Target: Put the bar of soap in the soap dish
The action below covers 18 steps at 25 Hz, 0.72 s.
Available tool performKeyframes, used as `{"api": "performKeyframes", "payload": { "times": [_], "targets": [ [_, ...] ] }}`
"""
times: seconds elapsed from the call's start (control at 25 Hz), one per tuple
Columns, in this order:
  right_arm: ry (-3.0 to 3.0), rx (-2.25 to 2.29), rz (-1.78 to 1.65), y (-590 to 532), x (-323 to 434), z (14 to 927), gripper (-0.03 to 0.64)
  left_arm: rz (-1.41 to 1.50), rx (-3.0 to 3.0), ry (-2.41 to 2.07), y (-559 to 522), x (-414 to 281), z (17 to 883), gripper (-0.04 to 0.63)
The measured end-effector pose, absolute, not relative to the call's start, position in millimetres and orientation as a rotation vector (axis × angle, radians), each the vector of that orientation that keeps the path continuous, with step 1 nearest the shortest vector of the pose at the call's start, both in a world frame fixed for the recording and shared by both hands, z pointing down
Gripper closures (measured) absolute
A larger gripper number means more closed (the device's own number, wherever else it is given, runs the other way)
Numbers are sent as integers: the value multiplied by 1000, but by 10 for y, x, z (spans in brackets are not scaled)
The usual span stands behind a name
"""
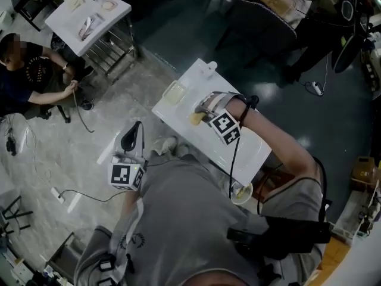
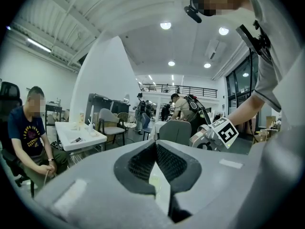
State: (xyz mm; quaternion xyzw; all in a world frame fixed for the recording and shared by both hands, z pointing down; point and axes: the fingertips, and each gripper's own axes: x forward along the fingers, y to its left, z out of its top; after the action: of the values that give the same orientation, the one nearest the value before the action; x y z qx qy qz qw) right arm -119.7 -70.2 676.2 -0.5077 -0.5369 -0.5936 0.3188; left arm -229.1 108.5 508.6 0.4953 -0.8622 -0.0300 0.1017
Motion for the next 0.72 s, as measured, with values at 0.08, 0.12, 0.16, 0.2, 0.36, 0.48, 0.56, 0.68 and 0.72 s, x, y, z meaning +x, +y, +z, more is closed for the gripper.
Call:
{"api": "performKeyframes", "payload": {
  "times": [0.08, 0.12, 0.16, 0.2, 0.36, 0.48, 0.56, 0.68, 0.72],
  "targets": [
    [-1410, -1344, -1564, -696, -1298, 6799, 442, -95, 1447, -2547, 1112, -2301, 5110, 598],
    [-1411, -1347, -1564, -694, -1353, 6819, 442, -97, 1438, -2548, 1125, -2315, 5123, 598],
    [-1412, -1351, -1565, -691, -1409, 6839, 442, -99, 1427, -2551, 1138, -2330, 5134, 598],
    [-1410, -1357, -1568, -688, -1463, 6858, 442, -101, 1413, -2555, 1150, -2347, 5138, 598],
    [-1401, -1381, -1585, -670, -1693, 6941, 442, -104, 1366, -2581, 1190, -2427, 5131, 598],
    [-1396, -1405, -1588, -646, -1857, 7030, 442, -97, 1342, -2603, 1225, -2488, 5152, 598],
    [-1389, -1426, -1590, -622, -1957, 7101, 442, -101, 1310, -2611, 1260, -2527, 5176, 598],
    [-1375, -1454, -1597, -592, -2105, 7211, 442, -115, 1253, -2620, 1322, -2575, 5203, 598],
    [-1369, -1462, -1600, -590, -2161, 7254, 442, -116, 1235, -2625, 1345, -2589, 5213, 598]
  ]
}}
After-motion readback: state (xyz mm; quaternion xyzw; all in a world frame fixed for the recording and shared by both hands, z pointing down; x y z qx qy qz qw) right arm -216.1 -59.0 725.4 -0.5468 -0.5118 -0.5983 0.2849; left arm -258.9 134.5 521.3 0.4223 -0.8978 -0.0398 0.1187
